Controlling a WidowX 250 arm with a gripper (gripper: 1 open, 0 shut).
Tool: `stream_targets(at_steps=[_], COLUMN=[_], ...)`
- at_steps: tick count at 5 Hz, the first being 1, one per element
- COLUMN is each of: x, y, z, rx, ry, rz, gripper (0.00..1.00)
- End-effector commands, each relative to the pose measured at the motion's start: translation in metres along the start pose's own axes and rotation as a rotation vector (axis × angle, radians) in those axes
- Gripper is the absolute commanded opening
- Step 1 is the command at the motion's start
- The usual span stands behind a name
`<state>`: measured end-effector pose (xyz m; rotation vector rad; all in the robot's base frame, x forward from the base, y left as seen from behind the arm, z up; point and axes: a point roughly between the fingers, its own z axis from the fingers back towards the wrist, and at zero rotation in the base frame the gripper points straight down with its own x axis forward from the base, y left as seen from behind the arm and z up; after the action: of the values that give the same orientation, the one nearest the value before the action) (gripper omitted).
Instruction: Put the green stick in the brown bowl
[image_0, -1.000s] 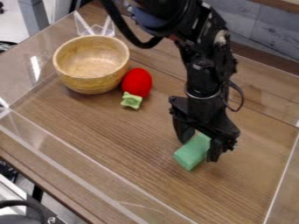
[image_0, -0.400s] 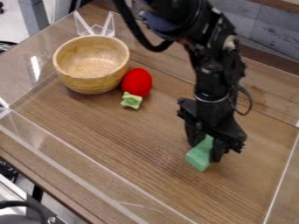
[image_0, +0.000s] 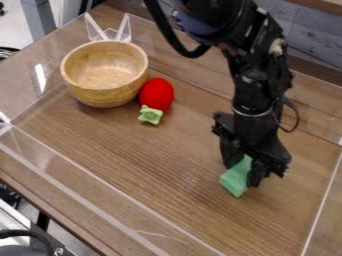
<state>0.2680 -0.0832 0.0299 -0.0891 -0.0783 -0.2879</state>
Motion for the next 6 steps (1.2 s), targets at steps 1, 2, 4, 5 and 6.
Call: stream_targets(at_steps=[1, 2, 4, 5, 6], x=[0.014, 0.019, 0.032, 0.036, 0.038], y=[0.005, 0.003, 0.001, 0.016, 0.044], z=[0.02, 0.029, 0.073, 0.113, 0.128], rx=[-0.005, -0.002, 0.017, 0.044, 0.067], ry=[-0.066, -0.077, -0.114, -0.144, -0.155], rz=[-0.067, -0.054, 0.005, 0.074, 0.111], gripper=[0.0, 0.0, 0.0, 0.0, 0.0])
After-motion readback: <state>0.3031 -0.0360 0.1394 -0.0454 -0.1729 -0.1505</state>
